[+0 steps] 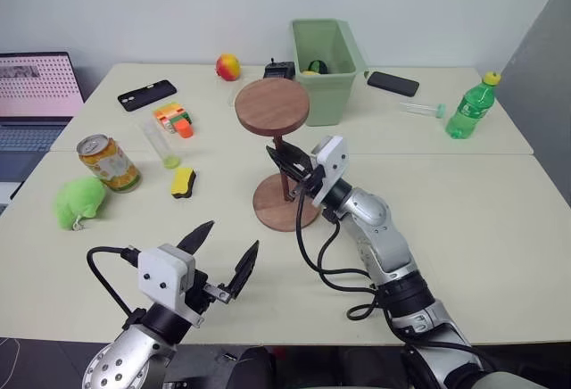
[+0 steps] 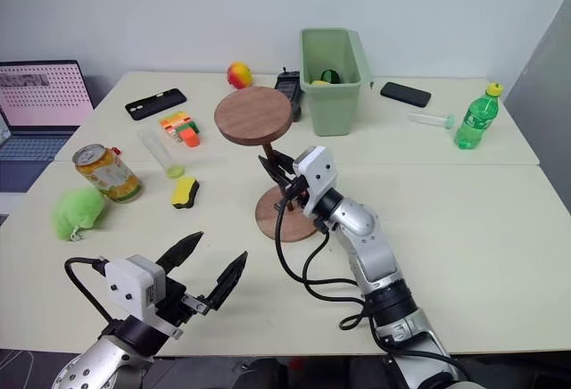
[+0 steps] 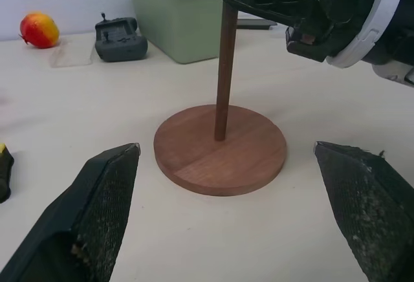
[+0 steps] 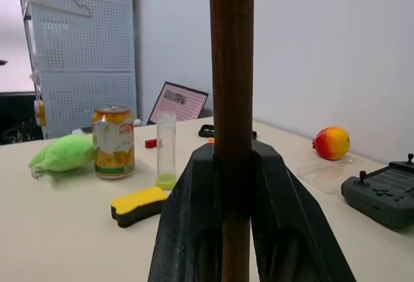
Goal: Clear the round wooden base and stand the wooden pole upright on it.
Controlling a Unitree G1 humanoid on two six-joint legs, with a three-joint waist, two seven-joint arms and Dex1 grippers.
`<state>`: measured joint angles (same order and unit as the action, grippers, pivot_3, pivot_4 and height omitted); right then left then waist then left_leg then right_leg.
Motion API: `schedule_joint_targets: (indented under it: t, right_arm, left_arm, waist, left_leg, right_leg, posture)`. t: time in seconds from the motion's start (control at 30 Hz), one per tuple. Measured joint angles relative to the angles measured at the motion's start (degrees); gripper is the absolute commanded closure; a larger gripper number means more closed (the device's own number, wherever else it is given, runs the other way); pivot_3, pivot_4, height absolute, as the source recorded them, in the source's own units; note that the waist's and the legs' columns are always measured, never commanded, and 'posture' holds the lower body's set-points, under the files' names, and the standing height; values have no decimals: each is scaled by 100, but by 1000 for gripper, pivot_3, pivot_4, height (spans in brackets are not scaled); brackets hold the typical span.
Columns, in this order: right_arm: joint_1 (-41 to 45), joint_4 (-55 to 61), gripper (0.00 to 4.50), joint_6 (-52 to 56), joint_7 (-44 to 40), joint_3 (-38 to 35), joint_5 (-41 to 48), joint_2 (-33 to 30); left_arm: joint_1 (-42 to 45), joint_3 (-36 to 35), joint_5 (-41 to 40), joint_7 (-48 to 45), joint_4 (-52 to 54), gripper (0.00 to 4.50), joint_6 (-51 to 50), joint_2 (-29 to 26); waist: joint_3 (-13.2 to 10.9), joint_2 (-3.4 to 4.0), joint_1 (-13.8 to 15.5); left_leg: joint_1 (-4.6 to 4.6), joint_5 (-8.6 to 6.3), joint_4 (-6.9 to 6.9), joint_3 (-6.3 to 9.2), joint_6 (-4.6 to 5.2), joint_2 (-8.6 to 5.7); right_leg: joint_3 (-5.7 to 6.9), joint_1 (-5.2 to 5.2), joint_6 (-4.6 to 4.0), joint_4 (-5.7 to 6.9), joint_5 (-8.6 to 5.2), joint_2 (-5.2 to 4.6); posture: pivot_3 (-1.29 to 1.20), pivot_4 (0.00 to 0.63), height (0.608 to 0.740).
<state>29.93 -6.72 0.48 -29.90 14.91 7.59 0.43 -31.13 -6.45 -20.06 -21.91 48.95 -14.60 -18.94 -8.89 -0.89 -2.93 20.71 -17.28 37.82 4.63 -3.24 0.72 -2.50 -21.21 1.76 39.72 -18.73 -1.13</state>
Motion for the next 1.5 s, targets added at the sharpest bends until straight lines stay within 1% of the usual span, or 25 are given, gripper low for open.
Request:
schedule_joint_targets:
  t: [0.13, 0.27, 0.37, 0.43, 0.53, 0.6, 0.63, 0.67, 0.7, 0.73, 0.87, 1.03, 1.17, 1.3, 1.5]
  right_arm:
    - [250, -61, 4269, 533, 215, -6, -62, 150]
    - [608, -210, 4269, 1325, 566, -276, 39, 446]
    - [723, -308, 4269, 1507, 630, -371, 66, 479]
    - [730, -349, 4269, 1506, 614, -342, 31, 429]
    - [672, -333, 4269, 1444, 568, -234, -16, 359]
    - [474, -189, 4269, 1375, 478, -153, -39, 293]
    - [369, -149, 4269, 1267, 406, -95, -59, 249]
    - [334, -138, 4269, 1229, 388, -75, -65, 234]
    - [291, -133, 4269, 1160, 370, -54, -69, 215]
    - [232, -133, 4269, 1044, 354, -27, -75, 206]
    - [160, -171, 4269, 860, 354, -33, -70, 208]
    - [287, -418, 4269, 1054, 511, -371, 115, 399]
    - [297, -427, 4269, 984, 442, -268, 32, 336]
    - [236, -427, 4269, 639, 317, -6, -145, 199]
    - [213, -437, 4269, 582, 283, -4, -175, 204]
  left_arm:
    - [24, 10, 0, 11, 0, 0, -5, 6]
    - [44, 47, 0, 38, 0, 0, -22, 7]
    - [49, 46, -1, 83, 0, 0, -30, 7]
    - [48, 46, -1, 125, 0, 0, -37, 7]
    - [20, 46, -1, 142, 3, 0, -39, 7]
    - [-41, 41, -1, 152, 13, 0, -39, 8]
    - [-81, 41, -1, 154, 18, 0, -39, 8]
    - [-88, 41, -1, 154, 18, 0, -39, 7]
    - [-99, 41, -1, 155, 18, 0, -39, 7]
    - [-103, 40, -2, 157, 18, 0, -39, 7]
    - [-78, -7, -20, 163, 19, 0, -51, 5]
    - [-65, -48, -23, 168, 19, 0, -118, 1]
    - [-67, -55, -25, 150, 19, 0, -124, 1]
    - [-62, -58, -25, 147, 19, 0, -133, 1]
    - [-41, -60, -25, 147, 19, 0, -138, 1]
  waist:
    - [23, 5, -3]
    - [48, 6, -15]
    - [69, 19, -22]
    - [96, 41, -28]
    - [117, 47, -31]
    - [122, 42, -32]
    - [123, 42, -33]
    - [123, 41, -33]
    - [127, 41, -34]
    - [137, 40, -34]
    - [139, 40, -33]
    - [140, 39, -32]
    - [141, 40, -33]
    - [140, 40, -36]
    - [142, 43, -41]
  left_leg:
    - [-13, 0, 0, -1, 0, 0]
    - [-15, -1, -4, 1, 1, 2]
    - [-15, -2, -8, 0, 2, 1]
    - [-15, -3, -14, 0, 4, 1]
    - [-40, -4, -25, 0, 5, 1]
    - [-123, -4, -86, -4, 6, -2]
    - [-162, -7, -93, -9, 9, -3]
    - [-192, -16, -97, -12, 17, -2]
    - [-199, -21, -98, -11, 18, -2]
    - [-202, -24, -98, -10, 18, 0]
    - [-200, -25, -99, -6, 17, 1]
    - [-200, -25, -99, -2, 16, 2]
    - [-201, -26, -100, -3, 16, 3]
    - [-200, -26, -107, -4, 15, 4]
    - [-198, -27, -119, -5, 14, 4]
  right_leg:
    - [-2, 9, 0, 2, 0, 0]
    - [-1, 11, -5, -1, -3, 3]
    - [-1, 11, -5, -8, -3, 3]
    - [0, 14, -5, -17, -3, 3]
    - [0, 42, -5, -33, -3, 2]
    - [-1, 111, -6, -86, -6, -3]
    - [-4, 127, -17, -93, -16, -5]
    - [-7, 156, -24, -95, -39, -6]
    - [-7, 162, -23, -95, -47, -7]
    - [-6, 164, -9, -93, -60, -6]
    - [-4, 163, -24, -91, -54, -5]
    - [-3, 162, -25, -91, -53, -7]
    - [-5, 162, -27, -91, -55, -7]
    - [-7, 161, -18, -91, -66, -7]
    - [-10, 162, -20, -92, -73, -7]
  posture:
    - [0, 150, 740]
    - [0, 150, 740]
    - [0, 150, 740]
    - [0, 150, 740]
    - [0, 150, 740]
    - [0, 150, 740]
    - [0, 150, 740]
    - [0, 150, 740]
    - [0, 150, 740]
    - [0, 150, 740]
    - [0, 150, 740]
    - [0, 150, 740]
    - [0, 150, 740]
    - [0, 150, 740]
    - [0, 150, 740]
